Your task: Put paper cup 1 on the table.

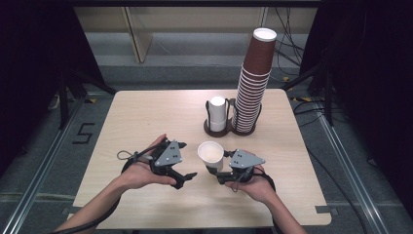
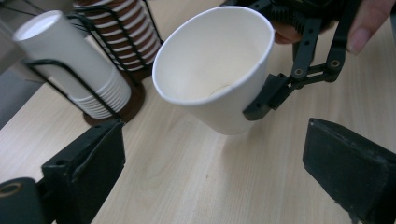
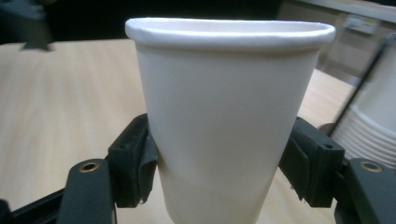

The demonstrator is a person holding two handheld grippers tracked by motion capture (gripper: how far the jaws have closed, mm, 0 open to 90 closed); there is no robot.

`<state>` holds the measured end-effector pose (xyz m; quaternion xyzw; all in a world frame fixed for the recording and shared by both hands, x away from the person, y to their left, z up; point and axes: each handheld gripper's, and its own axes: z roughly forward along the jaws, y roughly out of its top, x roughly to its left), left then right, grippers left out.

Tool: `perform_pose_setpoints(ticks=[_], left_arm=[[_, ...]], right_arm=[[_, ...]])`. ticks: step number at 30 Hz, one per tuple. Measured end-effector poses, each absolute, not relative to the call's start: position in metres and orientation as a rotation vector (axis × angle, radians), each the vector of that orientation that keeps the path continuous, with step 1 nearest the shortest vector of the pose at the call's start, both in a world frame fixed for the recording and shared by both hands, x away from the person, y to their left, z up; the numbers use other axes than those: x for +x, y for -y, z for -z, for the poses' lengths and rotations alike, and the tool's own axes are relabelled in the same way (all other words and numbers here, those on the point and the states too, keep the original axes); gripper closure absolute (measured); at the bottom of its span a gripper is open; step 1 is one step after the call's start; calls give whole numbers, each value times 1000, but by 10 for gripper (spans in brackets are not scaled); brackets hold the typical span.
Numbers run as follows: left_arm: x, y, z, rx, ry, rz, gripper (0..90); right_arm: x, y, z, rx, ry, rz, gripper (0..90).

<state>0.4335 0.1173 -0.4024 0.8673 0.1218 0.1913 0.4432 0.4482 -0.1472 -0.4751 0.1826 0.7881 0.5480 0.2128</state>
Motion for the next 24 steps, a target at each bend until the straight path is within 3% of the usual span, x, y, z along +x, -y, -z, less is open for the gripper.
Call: perform_pose_setpoints(ticks=[7, 18, 24], left_arm=[[418, -147, 419, 1946, -514, -524, 56], [403, -177, 436, 1692, -741, -529, 68], [399, -184, 443, 1704, -772, -551, 71]], right_arm=[[470, 140, 471, 755, -2058, -1523, 330], [502, 117, 465, 794, -1986, -1493, 326], [525, 99, 471, 859, -1989, -1509, 324]])
